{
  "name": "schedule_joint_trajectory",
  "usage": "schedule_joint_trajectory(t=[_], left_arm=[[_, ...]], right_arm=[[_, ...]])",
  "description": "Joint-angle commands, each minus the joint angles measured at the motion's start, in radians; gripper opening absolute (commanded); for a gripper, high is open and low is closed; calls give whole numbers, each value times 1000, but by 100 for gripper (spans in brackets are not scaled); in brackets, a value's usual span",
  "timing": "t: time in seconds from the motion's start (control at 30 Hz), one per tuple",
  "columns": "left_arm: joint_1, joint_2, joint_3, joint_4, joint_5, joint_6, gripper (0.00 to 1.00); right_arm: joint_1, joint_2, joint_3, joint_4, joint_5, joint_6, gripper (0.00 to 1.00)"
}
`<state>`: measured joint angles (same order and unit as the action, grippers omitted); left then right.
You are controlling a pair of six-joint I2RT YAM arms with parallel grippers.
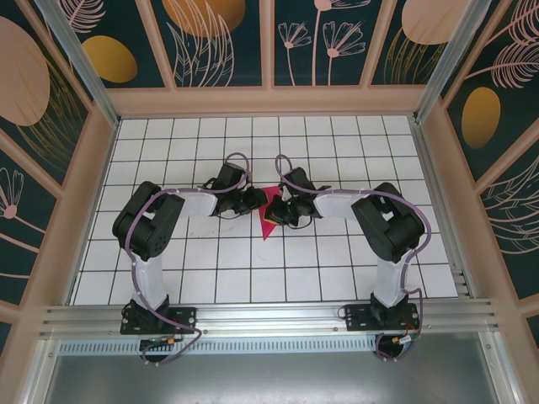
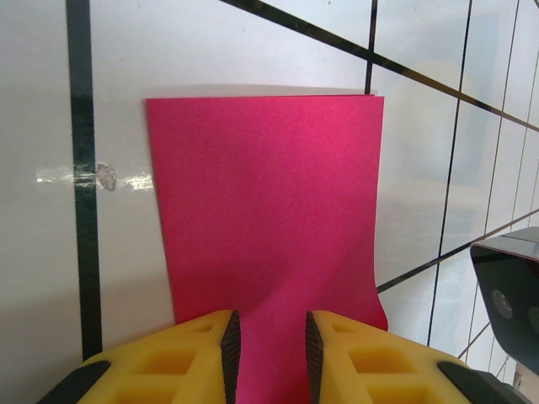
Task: Fold a paper plane with a square sheet of paper (pick it up from the middle)
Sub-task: Third fold the triangle at the center of the table.
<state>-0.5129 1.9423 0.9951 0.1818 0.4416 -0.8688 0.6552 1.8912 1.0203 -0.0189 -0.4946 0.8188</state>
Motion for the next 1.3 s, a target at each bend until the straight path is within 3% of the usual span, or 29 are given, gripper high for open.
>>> schedule_joint_trajectory(t=[0.0,1.27], left_arm=[[-3,33,5,-23,-1,19,31],[-5,36,3,-22,3,20,31]], right_arm=[[-3,23,1,8,16,-15,9],[-4,54,1,74,2,-17,10]])
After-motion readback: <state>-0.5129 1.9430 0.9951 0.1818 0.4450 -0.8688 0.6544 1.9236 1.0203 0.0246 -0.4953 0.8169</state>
